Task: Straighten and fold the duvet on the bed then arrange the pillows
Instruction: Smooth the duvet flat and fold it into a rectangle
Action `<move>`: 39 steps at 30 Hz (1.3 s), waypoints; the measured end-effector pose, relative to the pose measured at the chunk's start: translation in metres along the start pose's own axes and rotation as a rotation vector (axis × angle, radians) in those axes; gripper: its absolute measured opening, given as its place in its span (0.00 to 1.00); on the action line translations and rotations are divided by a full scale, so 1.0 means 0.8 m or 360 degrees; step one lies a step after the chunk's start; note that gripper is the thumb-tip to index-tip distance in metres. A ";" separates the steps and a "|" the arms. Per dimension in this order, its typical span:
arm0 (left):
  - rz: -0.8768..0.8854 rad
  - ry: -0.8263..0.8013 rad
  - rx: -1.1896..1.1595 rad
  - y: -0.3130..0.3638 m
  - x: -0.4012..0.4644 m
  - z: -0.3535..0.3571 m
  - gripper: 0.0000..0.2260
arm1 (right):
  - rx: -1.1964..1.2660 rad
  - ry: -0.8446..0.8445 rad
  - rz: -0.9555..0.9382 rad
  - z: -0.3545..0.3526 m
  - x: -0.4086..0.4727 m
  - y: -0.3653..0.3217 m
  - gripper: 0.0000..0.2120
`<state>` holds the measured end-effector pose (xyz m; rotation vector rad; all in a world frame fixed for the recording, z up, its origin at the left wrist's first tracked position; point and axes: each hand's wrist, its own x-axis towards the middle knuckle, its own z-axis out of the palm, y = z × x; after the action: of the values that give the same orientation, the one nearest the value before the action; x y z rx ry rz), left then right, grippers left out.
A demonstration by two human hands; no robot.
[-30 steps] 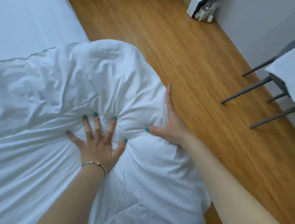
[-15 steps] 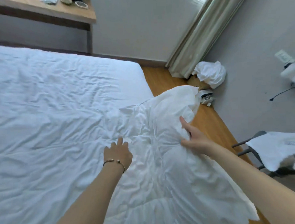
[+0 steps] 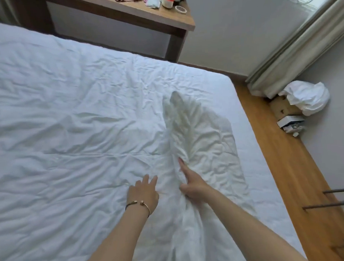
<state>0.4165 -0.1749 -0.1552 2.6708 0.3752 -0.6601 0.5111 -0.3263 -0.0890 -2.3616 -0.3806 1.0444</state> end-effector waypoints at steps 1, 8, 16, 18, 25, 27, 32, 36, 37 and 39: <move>-0.0019 -0.0030 -0.0005 -0.020 -0.001 0.014 0.25 | -0.0051 -0.0017 0.0039 0.024 0.015 0.001 0.42; 0.0101 0.0076 -0.0147 -0.061 0.006 0.039 0.23 | -0.0292 0.0060 0.0115 0.061 0.039 -0.012 0.41; 0.0072 0.0485 -0.0292 -0.067 0.037 0.015 0.21 | 0.0129 -0.0246 0.0037 0.070 0.047 -0.035 0.31; 0.0130 0.0860 -0.0357 -0.051 0.048 0.007 0.21 | 0.0702 -0.0141 0.0036 0.060 0.043 -0.035 0.19; 0.0481 0.0899 -0.0309 0.101 0.102 -0.003 0.22 | -0.0838 0.1193 0.0297 0.012 0.028 0.110 0.33; 0.0146 0.0548 -0.0249 0.115 0.132 0.013 0.31 | -0.0937 0.0933 0.0496 0.018 0.042 0.153 0.36; -0.0106 0.0471 -0.0024 0.085 0.179 0.084 0.37 | -0.0944 0.1013 0.0378 0.063 0.101 0.208 0.36; -0.0136 0.0622 -0.0049 0.083 0.215 0.117 0.37 | -0.0918 0.1374 0.0165 0.076 0.137 0.237 0.33; -0.0135 0.0662 -0.0041 0.084 0.221 0.123 0.37 | -0.0911 0.1451 0.0126 0.078 0.144 0.242 0.32; -0.0148 0.0723 -0.0020 0.085 0.229 0.131 0.37 | -0.0887 0.1516 0.0090 0.081 0.155 0.251 0.31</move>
<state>0.5545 -0.2480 -0.3124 2.7879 0.6210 -0.0637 0.5533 -0.4134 -0.3142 -3.0262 -0.2430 -0.2945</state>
